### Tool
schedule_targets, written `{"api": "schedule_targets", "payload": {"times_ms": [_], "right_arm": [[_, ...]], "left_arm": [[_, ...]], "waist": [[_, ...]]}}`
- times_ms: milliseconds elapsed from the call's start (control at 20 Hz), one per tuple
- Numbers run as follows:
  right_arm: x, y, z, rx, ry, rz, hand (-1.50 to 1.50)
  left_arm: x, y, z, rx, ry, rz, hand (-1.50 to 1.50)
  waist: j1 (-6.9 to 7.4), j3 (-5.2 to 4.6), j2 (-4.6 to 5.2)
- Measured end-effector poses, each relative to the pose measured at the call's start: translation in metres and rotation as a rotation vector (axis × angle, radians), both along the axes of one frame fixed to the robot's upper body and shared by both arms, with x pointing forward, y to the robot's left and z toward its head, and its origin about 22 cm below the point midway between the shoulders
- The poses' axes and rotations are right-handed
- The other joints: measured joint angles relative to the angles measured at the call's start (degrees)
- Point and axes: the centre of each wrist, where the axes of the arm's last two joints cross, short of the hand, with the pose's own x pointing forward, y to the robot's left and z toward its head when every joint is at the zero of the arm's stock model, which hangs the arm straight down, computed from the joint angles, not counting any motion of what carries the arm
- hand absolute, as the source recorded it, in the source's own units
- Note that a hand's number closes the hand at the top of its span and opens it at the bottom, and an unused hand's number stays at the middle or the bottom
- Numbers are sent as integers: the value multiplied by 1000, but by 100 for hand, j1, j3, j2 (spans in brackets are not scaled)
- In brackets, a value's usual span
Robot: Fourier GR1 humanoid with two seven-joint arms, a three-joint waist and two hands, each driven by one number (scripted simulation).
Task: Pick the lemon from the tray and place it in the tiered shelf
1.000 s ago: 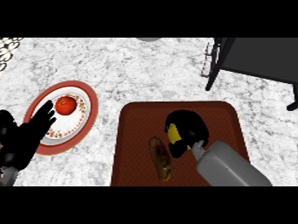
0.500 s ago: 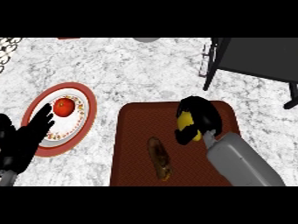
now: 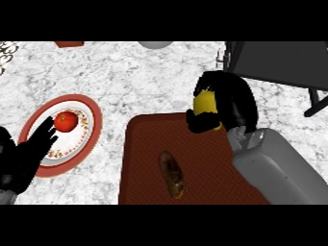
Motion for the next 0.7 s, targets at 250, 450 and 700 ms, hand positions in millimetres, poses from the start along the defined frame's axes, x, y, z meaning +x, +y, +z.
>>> {"api": "schedule_targets", "payload": {"times_ms": [250,450,700], "right_arm": [[-9,-11,62,0,-131,-78,150],[-13,-27,107,4,-210,-133,150],[-14,-55,153,31,-273,-203,150]], "left_arm": [[-1,0,1,-7,3,15,0],[1,0,1,-6,-10,13,0],[1,-1,1,-13,-16,-1,0]], "waist": [[-69,-17,-20],[-39,-25,4],[40,-32,35]]}}
